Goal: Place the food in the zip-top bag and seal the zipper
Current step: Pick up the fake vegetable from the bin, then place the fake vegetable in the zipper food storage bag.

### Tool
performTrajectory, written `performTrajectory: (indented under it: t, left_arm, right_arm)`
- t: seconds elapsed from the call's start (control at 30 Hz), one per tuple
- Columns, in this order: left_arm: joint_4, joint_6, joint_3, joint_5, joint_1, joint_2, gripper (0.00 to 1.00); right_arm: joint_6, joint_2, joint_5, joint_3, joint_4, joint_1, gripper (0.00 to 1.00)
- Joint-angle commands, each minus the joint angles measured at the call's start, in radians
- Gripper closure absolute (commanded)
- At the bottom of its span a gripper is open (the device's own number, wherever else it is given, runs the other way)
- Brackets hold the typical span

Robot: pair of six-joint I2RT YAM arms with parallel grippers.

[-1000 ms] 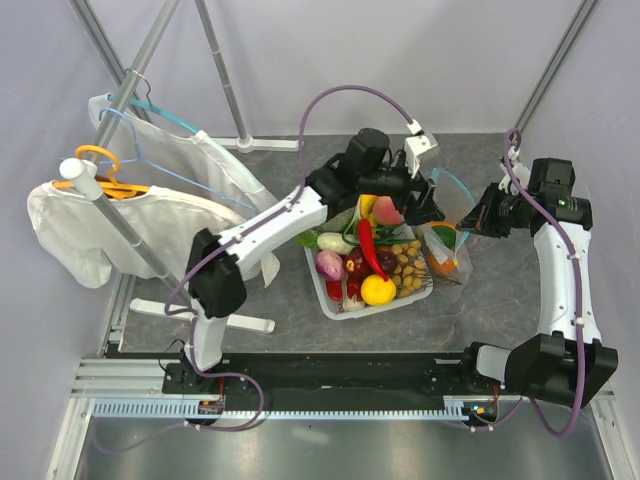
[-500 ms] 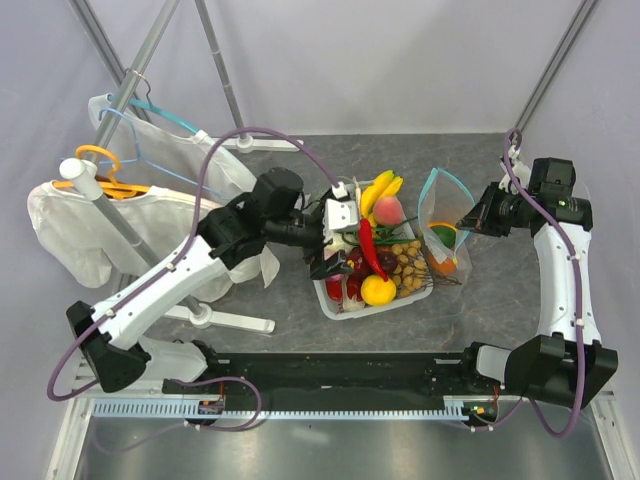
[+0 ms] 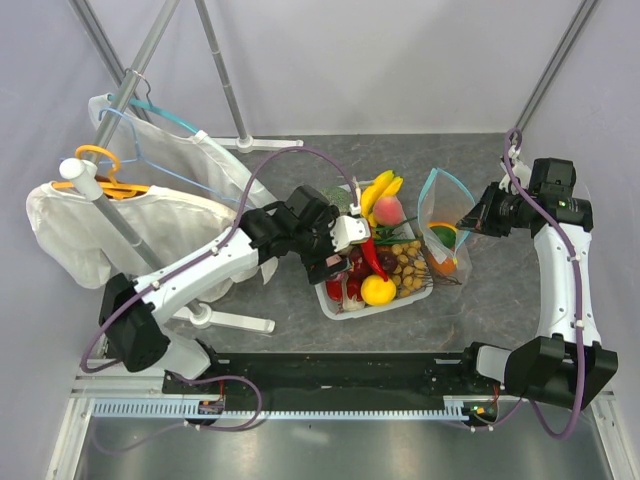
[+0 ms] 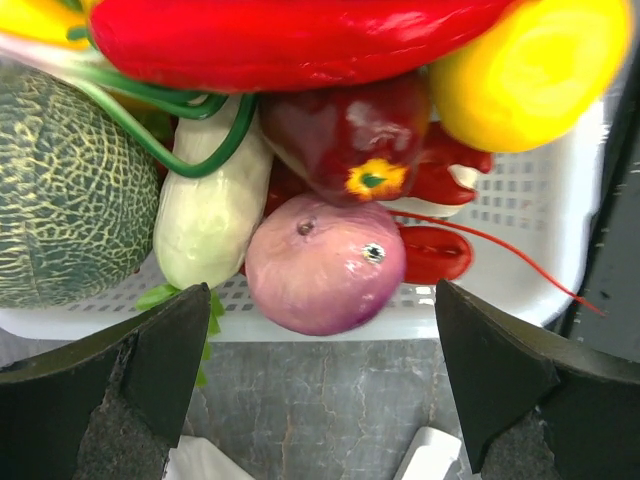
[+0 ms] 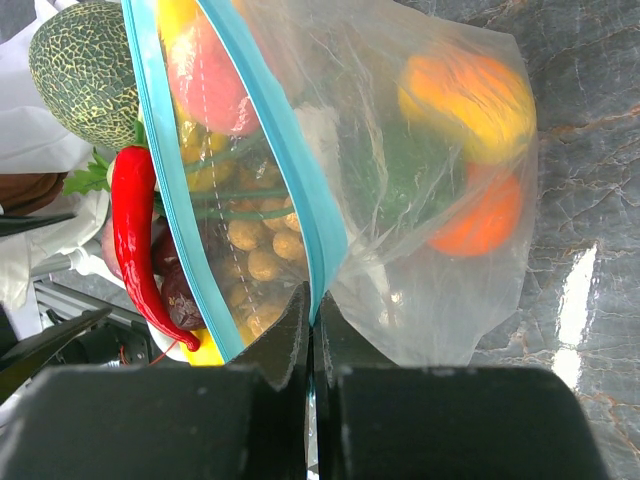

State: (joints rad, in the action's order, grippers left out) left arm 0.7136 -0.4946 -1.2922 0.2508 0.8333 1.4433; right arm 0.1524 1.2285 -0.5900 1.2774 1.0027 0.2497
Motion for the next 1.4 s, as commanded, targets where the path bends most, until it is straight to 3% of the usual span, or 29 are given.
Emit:
performTrajectory:
  t: [0.0,0.33,0.6,0.83,0.93,1.03,1.17,1.37]
  left_arm:
    - [-0.072,0.018,0.037,-0.059,-0.002,0.037,0.00]
    - [-0.146,0.053,0.097,-0.032,-0.002,0.068,0.05]
    - [-0.123,0.036,0.091,0.001,-0.010,-0.007,0.28]
    - [-0.008,0.004,0.008,0.106,-0.011,-0.099,0.32]
    - [-0.046,0.016,-0.106,0.185,-0.008,-0.063,0.33]
    - [-0.100,0.092,-0.313,0.243,0.003,0.040,0.34]
    - [-0.175,0.195,-0.598,0.285,0.046,0.271,0.35]
    - [-0.299,0.260,-0.787,0.265,0.108,0.475,0.35]
  right_arm:
    - [-0.016,-0.012,-0.016,0.011,-0.026,-0.003,1.00]
    - [-0.016,0.011,-0.014,0.023,-0.018,-0.003,1.00]
    - [-0.017,0.012,-0.008,0.022,-0.016,-0.004,1.00]
    - [-0.020,0.011,-0.008,0.010,-0.022,-0.003,1.00]
    - [-0.022,0.006,0.004,0.004,-0.036,-0.003,1.00]
    - [-0.020,0.008,-0.002,0.004,-0.038,-0.003,1.00]
    - [-0.025,0.003,0.009,0.007,-0.024,-0.004,1.00]
    - [-0.031,-0.001,0.022,0.030,-0.001,-0.003,1.00]
